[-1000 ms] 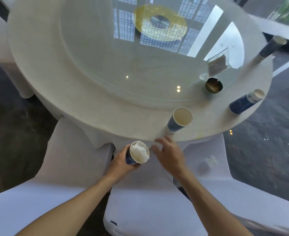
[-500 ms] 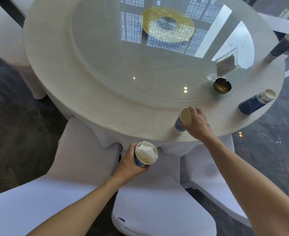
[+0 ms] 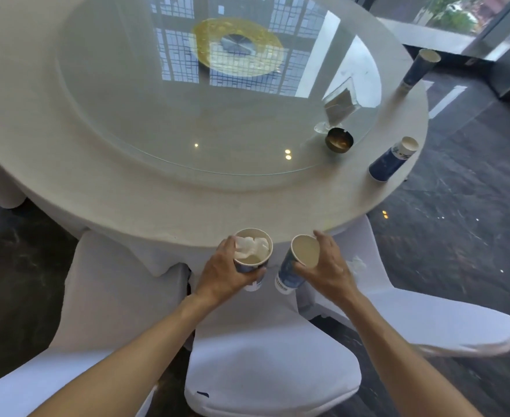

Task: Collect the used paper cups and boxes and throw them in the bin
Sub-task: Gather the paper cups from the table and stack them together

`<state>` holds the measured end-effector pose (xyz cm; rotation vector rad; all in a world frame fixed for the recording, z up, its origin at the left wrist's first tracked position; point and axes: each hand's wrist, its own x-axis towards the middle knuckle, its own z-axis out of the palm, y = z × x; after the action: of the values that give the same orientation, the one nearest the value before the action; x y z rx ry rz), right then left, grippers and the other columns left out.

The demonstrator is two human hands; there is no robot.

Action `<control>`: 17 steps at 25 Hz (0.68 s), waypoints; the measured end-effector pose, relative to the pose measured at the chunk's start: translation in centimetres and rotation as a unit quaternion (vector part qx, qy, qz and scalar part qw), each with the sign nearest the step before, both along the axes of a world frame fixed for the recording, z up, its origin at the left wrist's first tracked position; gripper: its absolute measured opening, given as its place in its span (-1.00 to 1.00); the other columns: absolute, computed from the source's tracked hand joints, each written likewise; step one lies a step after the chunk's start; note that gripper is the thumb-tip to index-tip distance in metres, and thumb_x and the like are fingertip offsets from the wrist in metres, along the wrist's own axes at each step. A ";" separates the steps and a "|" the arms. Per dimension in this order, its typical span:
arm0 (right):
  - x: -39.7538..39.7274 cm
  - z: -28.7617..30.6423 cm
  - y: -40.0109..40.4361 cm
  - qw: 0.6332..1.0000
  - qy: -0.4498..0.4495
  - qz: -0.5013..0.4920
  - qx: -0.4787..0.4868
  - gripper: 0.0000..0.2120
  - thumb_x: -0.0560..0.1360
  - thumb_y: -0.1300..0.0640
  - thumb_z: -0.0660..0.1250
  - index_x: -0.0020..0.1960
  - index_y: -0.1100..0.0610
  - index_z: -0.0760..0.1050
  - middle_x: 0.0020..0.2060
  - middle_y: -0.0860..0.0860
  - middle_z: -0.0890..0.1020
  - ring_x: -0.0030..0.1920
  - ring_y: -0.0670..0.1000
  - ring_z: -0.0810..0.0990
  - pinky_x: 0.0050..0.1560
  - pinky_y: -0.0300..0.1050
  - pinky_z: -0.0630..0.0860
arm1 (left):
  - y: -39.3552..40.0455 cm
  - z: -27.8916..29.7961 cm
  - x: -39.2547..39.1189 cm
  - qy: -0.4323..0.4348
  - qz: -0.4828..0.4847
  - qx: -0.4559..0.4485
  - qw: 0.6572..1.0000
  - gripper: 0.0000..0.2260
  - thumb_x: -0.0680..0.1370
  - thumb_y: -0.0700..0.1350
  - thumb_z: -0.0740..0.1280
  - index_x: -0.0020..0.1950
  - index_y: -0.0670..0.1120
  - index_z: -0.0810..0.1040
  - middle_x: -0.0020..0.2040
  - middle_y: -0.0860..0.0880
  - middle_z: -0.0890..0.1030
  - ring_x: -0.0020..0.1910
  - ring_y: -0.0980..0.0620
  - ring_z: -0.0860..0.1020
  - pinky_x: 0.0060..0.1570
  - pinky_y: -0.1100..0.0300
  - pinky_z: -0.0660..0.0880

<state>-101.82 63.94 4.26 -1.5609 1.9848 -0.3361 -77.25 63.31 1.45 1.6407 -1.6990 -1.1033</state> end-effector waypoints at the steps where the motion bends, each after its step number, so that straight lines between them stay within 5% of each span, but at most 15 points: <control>1: -0.5 -0.1 0.9 1.000 0.007 -0.001 0.010 -0.11 0.41 0.03 0.56 0.61 0.18 0.21 0.47 0.12 0.42 0.47 0.12 0.40 0.38 -0.06 0.36 | -0.1 0.5 -0.6 0.016 -0.007 -0.003 1.000 -0.29 0.29 0.25 0.58 0.28 -0.01 0.40 0.16 -0.01 0.59 0.05 -0.07 0.60 -0.07 0.07 0.57; 4: -1.8 -0.2 3.1 0.999 0.015 0.011 0.041 -0.07 0.39 0.00 0.57 0.62 0.17 0.18 0.51 0.11 0.41 0.50 0.11 0.37 0.44 -0.05 0.35 | -0.3 1.8 -2.6 0.050 -0.032 -0.029 0.998 -0.28 0.29 0.30 0.51 0.35 0.10 0.35 0.22 0.00 0.57 0.07 -0.07 0.59 -0.04 -0.02 0.61; 9: -3.7 -0.1 5.5 0.994 0.032 0.076 0.068 0.01 0.40 -0.07 0.58 0.65 0.21 0.12 0.57 0.14 0.34 0.54 0.15 0.33 0.49 -0.03 0.29 | -0.6 3.7 -6.9 0.071 -0.022 -0.036 0.997 -0.51 0.26 0.31 0.51 -0.01 -0.02 0.65 0.03 -0.05 0.58 0.01 -0.01 0.61 -0.03 -0.03 0.63; 13: -7.0 0.7 6.6 0.996 0.004 0.079 0.039 0.06 0.37 -0.09 0.61 0.64 0.18 0.08 0.51 0.13 0.34 0.49 0.13 0.36 0.43 -0.07 0.35 | 0.0 5.8 -11.5 0.056 -0.037 -0.069 0.995 -0.40 0.26 0.30 0.51 0.18 -0.01 0.60 0.11 -0.04 0.60 0.05 -0.02 0.60 -0.02 -0.01 0.62; 17: -11.8 1.1 7.6 0.996 -0.004 0.077 0.052 0.14 0.36 -0.06 0.62 0.66 0.17 -0.03 0.57 0.11 0.24 0.55 0.12 0.27 0.48 -0.08 0.26 | 0.5 8.9 -15.9 0.096 0.022 -0.078 0.992 -0.38 0.37 0.12 0.61 0.31 0.03 0.41 0.24 -0.04 0.61 0.02 -0.05 0.64 -0.16 0.39 0.54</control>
<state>-113.65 71.52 5.31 -1.6303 1.8324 -0.1759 -93.18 63.86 10.36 1.4207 -1.5766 -1.0431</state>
